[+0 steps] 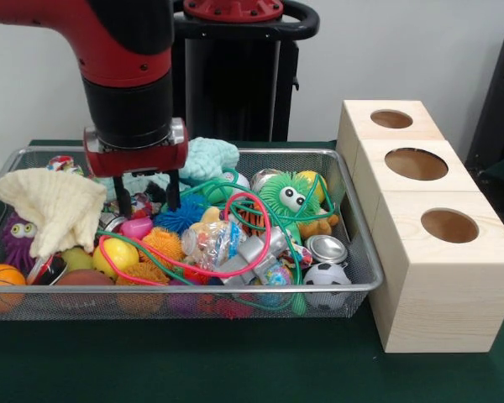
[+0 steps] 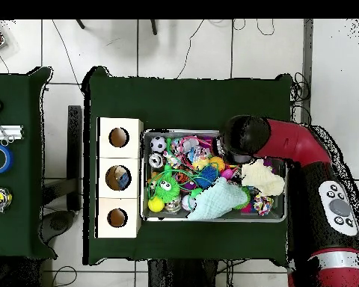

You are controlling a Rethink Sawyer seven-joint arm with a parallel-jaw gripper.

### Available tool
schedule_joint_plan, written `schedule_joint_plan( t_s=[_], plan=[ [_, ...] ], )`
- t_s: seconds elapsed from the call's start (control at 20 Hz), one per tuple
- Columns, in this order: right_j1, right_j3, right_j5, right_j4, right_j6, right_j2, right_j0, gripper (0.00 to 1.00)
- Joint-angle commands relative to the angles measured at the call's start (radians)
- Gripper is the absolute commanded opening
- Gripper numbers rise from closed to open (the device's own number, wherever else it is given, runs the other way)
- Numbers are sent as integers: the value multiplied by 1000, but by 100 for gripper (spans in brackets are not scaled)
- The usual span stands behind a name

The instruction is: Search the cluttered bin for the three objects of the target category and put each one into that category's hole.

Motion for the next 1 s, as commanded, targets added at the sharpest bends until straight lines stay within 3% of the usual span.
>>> schedule_joint_plan(
  t_s=[0.05, 0.65, 1.0],
  plan=[
    [33, 80, -91, 38, 234, -35, 30, 100],
    [53, 188, -289, 72, 233, -69, 14, 100],
    [43, 209, -286, 112, 247, -104, 37, 100]
  ],
)
